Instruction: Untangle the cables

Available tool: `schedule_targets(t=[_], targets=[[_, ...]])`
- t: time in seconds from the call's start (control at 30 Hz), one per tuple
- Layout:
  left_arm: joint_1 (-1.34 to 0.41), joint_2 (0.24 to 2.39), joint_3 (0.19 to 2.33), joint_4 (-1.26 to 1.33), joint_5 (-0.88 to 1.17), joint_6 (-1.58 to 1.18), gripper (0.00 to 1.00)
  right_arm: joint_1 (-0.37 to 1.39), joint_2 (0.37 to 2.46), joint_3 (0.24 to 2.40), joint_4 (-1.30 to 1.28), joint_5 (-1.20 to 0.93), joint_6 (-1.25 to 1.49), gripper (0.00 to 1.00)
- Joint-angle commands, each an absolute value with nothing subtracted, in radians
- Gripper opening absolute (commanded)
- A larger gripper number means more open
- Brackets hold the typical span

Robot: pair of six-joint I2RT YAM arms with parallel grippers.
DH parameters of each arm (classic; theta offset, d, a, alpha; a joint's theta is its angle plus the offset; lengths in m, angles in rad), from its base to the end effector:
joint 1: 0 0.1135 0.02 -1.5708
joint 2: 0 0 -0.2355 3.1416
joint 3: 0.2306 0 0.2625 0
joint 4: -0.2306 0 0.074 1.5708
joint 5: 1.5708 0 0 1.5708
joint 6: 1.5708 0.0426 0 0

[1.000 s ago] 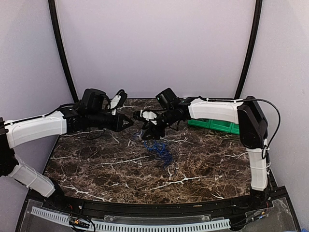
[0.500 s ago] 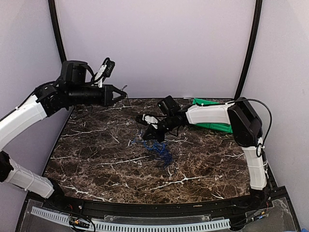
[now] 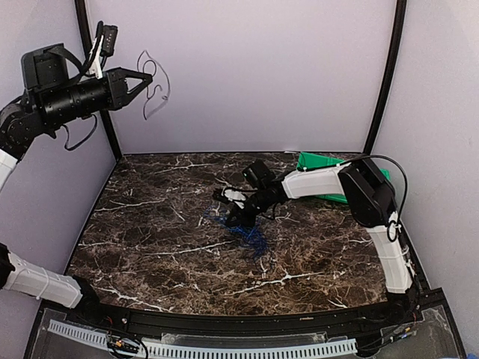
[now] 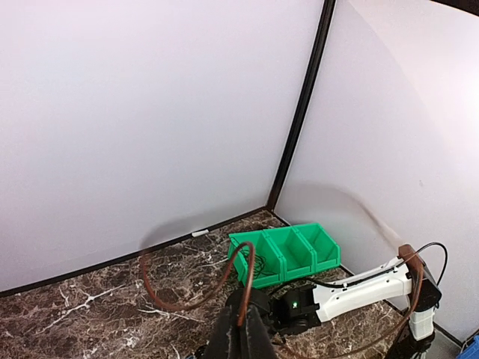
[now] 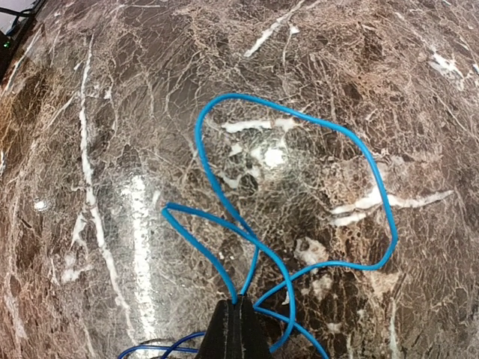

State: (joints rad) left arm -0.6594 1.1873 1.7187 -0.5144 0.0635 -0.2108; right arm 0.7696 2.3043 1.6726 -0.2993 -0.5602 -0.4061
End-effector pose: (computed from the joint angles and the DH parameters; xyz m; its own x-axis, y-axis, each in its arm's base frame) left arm 0.1867 -0.1481 0.5151 -0.1253 -0.1671 -0.9779 0.6497 0.7311 -0.2082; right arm 0.3326 0.3538 0.0976 -0.2064 -0.6660 -0.7169 -0.9784 0.1356 0.1557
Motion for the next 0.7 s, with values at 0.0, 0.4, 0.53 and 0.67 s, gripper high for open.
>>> schedule_targets(t=[0.0,0.4,0.53,0.67], targets=[[-0.661,1.189,1.665,-0.559,0.030,-0.206,0.00,0.764,2.255,1.700,-0.317,-0.532,-0.410,0.00],[-0.661,1.191,1.320,-0.401,0.143,-0.277,0.00,0.759,1.933,1.690,-0.484,-0.652,-0.556,0.52],[-0.661,1.208,1.266,-0.366,0.146,-0.275,0.00,0.765,1.918,1.754,-0.562,-0.687,-0.569,0.55],[-0.661,1.221,1.234,-0.334,0.163,-0.282,0.00,0.775,1.927,1.790,-0.561,-0.685,-0.556,0.56]])
